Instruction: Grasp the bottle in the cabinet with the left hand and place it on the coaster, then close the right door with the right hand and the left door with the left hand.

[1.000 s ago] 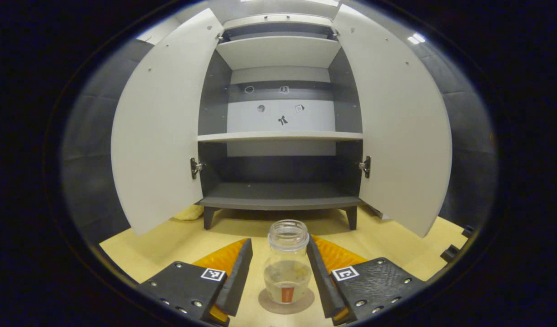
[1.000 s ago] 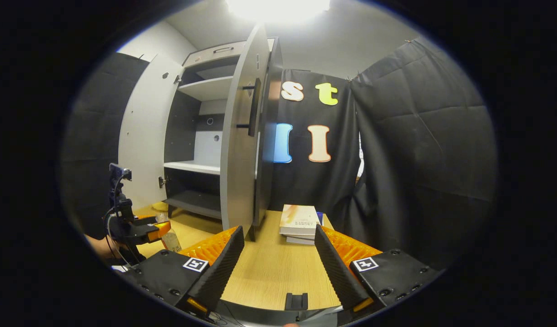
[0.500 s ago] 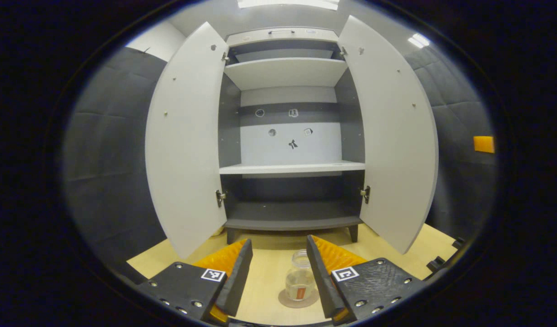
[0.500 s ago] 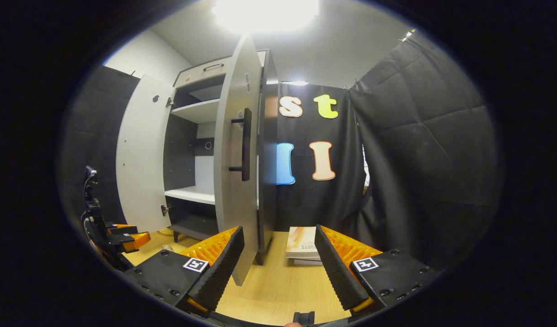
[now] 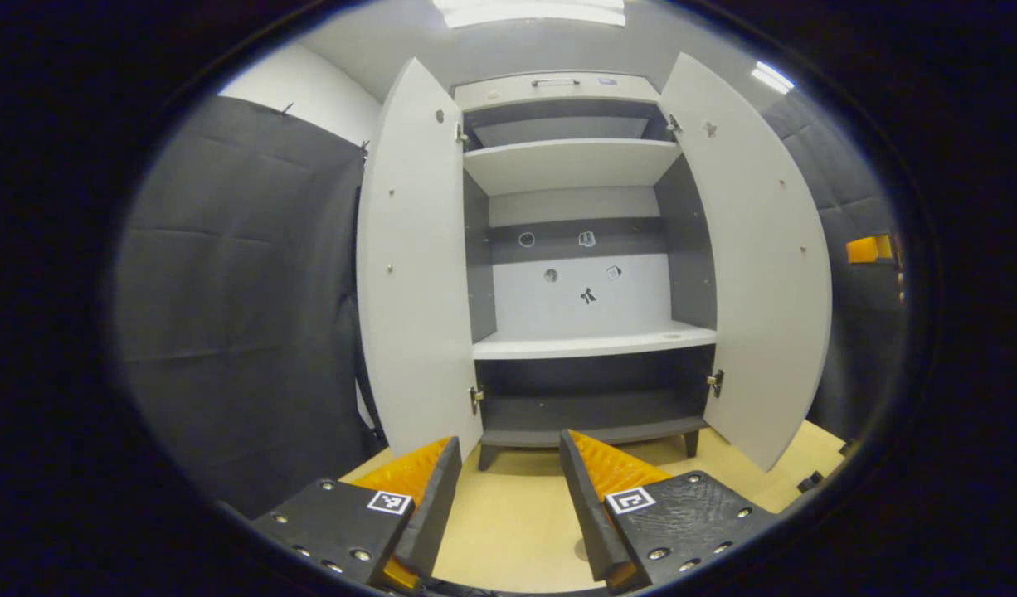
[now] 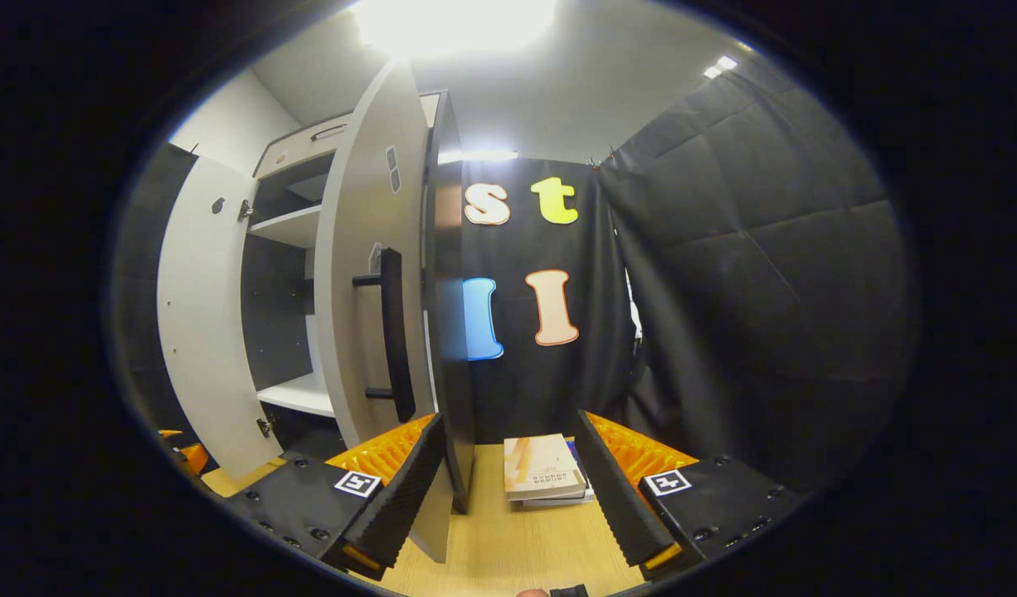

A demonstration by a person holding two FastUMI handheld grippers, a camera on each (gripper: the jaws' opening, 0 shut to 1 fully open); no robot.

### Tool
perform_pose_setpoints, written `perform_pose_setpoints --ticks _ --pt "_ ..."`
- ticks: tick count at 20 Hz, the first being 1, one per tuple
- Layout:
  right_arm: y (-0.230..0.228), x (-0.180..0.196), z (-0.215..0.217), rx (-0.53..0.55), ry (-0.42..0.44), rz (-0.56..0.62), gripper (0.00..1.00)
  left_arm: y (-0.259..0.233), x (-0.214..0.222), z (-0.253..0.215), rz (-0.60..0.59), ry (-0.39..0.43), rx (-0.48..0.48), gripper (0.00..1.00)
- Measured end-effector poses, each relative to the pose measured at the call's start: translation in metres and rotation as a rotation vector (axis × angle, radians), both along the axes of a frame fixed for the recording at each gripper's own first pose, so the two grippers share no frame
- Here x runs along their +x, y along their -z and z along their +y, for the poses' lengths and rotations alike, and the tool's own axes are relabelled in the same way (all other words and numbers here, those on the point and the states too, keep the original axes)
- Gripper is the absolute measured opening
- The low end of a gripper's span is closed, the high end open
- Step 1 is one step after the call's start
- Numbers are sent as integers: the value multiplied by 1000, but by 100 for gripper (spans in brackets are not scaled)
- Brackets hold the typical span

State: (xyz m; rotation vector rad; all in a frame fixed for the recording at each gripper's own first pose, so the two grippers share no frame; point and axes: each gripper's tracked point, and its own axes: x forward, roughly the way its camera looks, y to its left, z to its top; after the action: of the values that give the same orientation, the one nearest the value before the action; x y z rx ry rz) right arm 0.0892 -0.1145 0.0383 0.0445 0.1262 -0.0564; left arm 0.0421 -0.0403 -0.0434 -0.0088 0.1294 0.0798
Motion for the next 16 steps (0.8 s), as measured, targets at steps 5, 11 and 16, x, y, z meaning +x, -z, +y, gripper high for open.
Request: perform_pose_setpoints --ticks 5,11,16 --pt "-23 18 9 -43 122 -51 99 -7 5 61 -17 -59 -28 70" --pt "-31 28 16 -118 217 -66 97 -13 10 128 -42 -120 -23 70" --pt "-36 23 31 -159 235 -71 97 -15 18 169 -68 -139 -45 70"
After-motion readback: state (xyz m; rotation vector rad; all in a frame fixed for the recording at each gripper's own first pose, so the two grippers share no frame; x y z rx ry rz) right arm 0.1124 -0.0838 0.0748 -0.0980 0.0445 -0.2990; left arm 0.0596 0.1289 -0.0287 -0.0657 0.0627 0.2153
